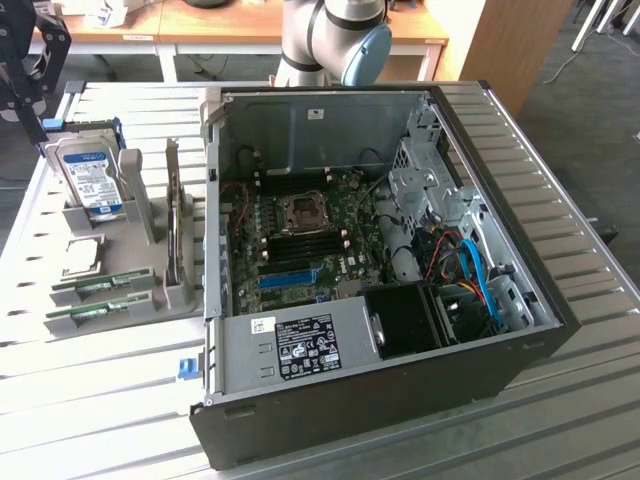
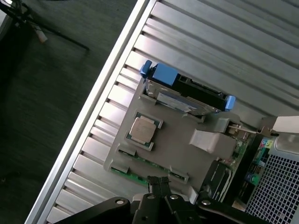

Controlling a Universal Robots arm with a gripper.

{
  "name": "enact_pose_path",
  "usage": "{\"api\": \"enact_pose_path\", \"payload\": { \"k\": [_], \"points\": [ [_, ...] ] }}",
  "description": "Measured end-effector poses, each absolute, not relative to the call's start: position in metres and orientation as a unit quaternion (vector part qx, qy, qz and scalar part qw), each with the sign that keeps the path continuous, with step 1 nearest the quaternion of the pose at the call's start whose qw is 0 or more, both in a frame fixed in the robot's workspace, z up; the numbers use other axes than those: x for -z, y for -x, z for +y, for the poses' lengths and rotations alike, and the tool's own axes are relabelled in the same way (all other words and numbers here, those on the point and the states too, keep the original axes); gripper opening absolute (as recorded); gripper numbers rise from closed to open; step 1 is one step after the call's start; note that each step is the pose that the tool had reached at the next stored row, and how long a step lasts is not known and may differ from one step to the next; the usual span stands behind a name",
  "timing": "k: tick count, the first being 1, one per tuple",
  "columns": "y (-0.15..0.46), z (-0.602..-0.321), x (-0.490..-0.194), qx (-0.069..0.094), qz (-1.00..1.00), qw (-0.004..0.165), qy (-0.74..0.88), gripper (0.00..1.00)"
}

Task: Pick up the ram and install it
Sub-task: 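Pick up the ram and move it above insertion slot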

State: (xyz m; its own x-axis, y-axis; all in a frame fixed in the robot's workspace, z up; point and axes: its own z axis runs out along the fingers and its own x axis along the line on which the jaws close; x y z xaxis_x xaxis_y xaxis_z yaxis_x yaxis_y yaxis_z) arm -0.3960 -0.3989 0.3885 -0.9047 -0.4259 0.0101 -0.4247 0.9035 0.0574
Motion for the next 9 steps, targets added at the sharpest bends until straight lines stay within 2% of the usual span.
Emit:
{"api": "enact_pose_path", "payload": {
  "k": [9],
  "points": [
    [0.396,-0.399,-0.3886,0.026,-0.957,0.014,-0.289,0.11]
  ]
}}
